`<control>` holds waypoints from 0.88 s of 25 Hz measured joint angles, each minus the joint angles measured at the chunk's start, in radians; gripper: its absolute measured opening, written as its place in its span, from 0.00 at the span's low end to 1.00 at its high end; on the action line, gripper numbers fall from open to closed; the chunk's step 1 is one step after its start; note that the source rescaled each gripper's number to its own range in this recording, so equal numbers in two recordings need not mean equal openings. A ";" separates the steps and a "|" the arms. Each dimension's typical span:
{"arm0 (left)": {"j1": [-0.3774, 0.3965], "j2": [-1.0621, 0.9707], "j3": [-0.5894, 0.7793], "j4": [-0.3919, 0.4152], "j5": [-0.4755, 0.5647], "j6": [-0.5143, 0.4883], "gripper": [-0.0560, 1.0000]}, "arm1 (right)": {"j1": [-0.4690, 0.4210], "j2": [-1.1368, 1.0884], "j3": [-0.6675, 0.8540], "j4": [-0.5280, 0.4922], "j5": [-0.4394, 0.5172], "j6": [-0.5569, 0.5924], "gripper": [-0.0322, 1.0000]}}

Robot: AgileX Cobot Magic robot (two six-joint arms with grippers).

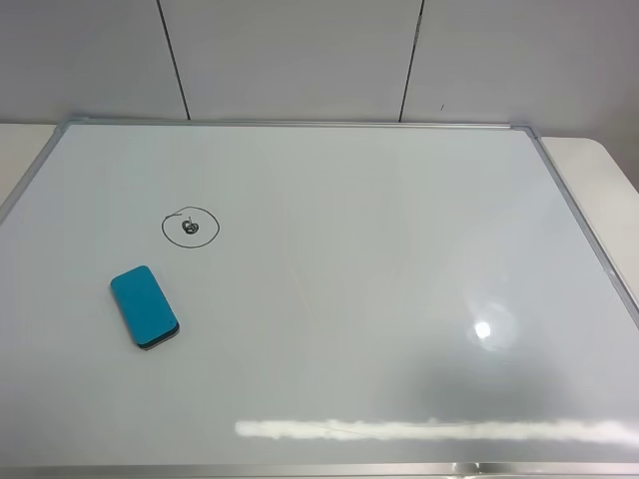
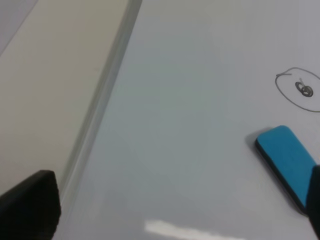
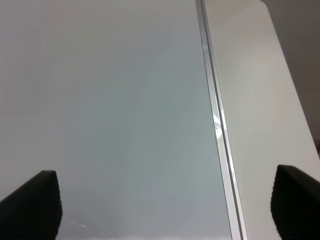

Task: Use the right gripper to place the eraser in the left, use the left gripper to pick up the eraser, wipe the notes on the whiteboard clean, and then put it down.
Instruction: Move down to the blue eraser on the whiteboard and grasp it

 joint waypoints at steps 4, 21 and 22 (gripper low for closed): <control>0.000 0.000 0.000 0.000 0.000 0.000 1.00 | 0.000 0.000 0.000 0.000 0.000 0.000 0.83; 0.000 0.005 0.000 -0.002 0.003 0.000 1.00 | 0.000 0.000 0.000 0.000 0.000 0.000 0.83; 0.000 0.018 -0.002 -0.002 0.010 -0.001 1.00 | 0.000 0.000 0.000 0.000 0.000 0.000 0.83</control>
